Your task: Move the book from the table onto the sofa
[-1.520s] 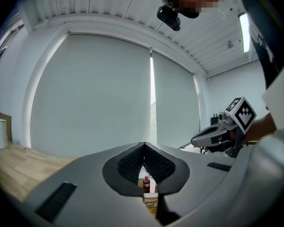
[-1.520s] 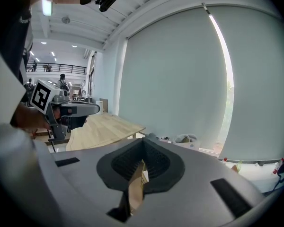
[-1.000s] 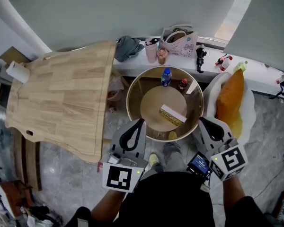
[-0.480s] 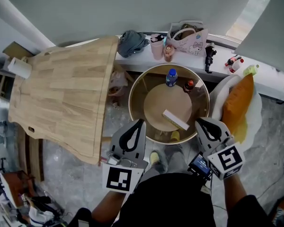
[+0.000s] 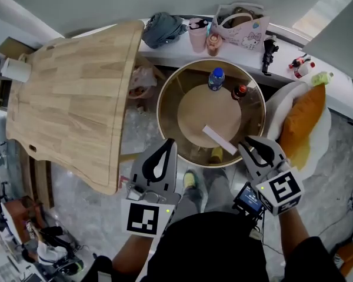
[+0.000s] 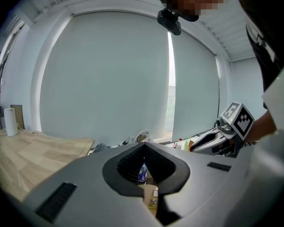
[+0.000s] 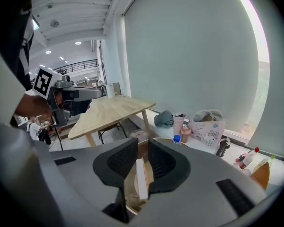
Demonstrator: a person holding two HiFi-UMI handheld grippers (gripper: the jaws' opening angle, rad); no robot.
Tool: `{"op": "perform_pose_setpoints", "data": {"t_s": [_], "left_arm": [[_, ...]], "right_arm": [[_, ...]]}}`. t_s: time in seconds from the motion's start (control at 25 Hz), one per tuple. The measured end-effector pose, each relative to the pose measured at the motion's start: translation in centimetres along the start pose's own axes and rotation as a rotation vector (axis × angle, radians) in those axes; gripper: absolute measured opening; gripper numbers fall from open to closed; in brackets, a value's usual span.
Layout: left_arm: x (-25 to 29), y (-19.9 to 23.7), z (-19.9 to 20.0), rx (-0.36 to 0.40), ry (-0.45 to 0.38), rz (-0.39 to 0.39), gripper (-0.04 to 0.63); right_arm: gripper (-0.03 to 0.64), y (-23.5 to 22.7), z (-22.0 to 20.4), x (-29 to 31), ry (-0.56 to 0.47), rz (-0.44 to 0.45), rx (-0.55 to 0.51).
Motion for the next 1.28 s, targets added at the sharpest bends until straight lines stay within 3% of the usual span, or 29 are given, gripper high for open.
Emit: {"op": "perform_pose_setpoints", "data": {"t_s": [0.68, 1.28], "left_arm": [[2.7, 1.1, -5.0, -0.076, 0.053, 0.032, 0.008], [4.7, 1.6, -9.6, -0.150, 0.123, 0.059, 0.008]], "right_arm": [[0.173, 0.1, -5.2, 5.0, 0.152, 0.070, -0.099], [0.196, 0.4, -10.0, 9.0, 0.262, 0.155, -0.108]]}}
Point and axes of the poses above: the fingertips, and each gripper's own axes: x forward along the fingers, y to its left, z out of its top, the point moved 4 cm from there along -x, backward along the fingers, and after that the axes turned 14 degrees about -z, right-handed, at the moved point
